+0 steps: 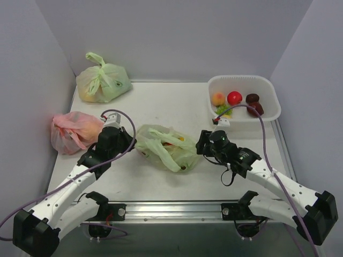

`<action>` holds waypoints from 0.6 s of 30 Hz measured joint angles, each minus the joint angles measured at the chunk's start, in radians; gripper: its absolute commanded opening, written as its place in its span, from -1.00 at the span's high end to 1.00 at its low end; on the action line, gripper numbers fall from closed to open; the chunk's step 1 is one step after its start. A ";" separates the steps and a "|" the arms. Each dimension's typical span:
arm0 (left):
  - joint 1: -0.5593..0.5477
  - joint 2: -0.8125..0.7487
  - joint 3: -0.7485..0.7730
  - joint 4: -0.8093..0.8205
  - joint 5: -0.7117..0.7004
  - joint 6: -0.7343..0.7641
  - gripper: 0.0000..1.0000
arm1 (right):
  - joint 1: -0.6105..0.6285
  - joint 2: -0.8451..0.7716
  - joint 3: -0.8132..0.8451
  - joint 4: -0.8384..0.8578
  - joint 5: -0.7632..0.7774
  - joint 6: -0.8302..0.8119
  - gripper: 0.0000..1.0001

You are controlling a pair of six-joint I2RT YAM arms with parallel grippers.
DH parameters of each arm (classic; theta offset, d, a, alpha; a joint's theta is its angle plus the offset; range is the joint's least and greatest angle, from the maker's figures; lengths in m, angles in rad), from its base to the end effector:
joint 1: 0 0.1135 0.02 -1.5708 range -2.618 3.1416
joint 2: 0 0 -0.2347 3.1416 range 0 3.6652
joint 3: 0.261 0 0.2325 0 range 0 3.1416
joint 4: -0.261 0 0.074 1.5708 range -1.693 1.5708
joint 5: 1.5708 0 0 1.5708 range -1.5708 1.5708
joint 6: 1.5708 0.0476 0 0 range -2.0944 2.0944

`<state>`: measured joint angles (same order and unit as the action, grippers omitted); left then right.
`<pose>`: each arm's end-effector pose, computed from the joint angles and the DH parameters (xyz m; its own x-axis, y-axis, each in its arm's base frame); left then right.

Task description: Untie the knot of the plastic bag and take out the fruit

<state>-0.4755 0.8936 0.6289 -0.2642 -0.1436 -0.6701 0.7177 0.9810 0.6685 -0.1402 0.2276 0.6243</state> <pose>0.1898 -0.0901 0.2344 -0.5648 -0.4006 -0.7215 -0.0096 0.8774 -0.4796 0.1803 0.1431 0.2439 -0.5525 0.2736 -0.7873 -0.2032 0.8719 0.4456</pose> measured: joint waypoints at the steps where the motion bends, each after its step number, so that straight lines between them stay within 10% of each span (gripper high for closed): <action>1: 0.000 -0.003 0.000 -0.004 0.026 0.002 1.00 | 0.033 0.002 0.029 -0.017 0.002 -0.026 -0.11; 18: 0.000 -0.127 0.000 -0.101 0.152 -0.007 1.00 | 0.335 0.442 0.439 -0.067 0.259 -0.404 -0.29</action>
<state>-0.4759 0.7666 0.6289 -0.3649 0.0082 -0.6773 1.0531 1.4231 1.1072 -0.2070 0.4866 0.2207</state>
